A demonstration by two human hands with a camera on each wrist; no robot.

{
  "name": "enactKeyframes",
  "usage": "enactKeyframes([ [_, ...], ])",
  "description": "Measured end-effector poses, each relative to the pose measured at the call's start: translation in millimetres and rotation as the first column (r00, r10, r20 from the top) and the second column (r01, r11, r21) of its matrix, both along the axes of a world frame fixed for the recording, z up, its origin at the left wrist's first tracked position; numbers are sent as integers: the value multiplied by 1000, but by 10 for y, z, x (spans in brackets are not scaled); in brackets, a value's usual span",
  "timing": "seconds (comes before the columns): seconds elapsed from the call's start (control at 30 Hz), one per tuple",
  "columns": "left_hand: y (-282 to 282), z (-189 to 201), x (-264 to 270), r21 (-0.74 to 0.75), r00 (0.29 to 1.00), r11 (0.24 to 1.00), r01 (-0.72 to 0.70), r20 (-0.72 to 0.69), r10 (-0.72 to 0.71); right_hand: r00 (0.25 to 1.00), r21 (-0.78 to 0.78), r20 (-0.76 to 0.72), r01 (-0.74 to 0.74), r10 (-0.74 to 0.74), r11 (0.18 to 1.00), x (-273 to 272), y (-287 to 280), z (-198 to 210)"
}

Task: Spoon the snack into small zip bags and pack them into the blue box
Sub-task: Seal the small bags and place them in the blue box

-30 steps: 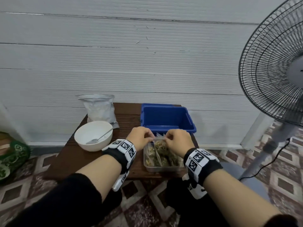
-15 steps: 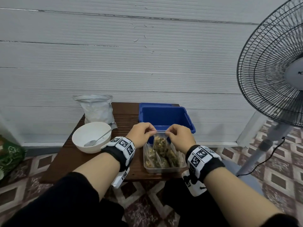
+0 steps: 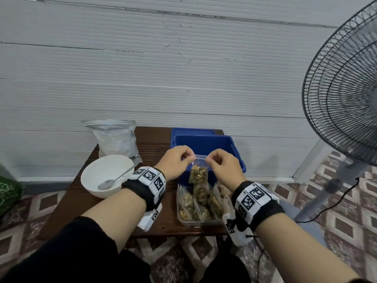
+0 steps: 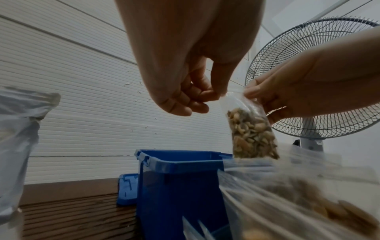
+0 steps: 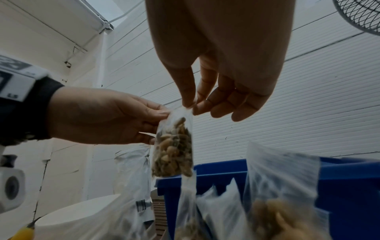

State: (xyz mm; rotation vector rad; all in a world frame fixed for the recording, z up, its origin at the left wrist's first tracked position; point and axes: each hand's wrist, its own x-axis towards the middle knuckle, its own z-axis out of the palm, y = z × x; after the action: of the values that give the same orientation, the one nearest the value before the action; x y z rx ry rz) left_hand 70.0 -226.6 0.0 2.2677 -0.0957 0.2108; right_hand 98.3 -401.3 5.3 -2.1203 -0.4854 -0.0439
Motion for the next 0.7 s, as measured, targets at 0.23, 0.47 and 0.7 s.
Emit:
enactKeyframes([
  [0.23,69,63,308,-66,999,997,32,36,-29,1000,86,-12,-12,14,996,358,96,60],
  [0.47,182,8,570,-102,997,995,13,77,-5,995,57,-67,-70,74,996,666,193,94],
  [0.7,254,-86,735,-141,999,990,6,37,0,993,1,-91,-81,81,997,853,283,45],
])
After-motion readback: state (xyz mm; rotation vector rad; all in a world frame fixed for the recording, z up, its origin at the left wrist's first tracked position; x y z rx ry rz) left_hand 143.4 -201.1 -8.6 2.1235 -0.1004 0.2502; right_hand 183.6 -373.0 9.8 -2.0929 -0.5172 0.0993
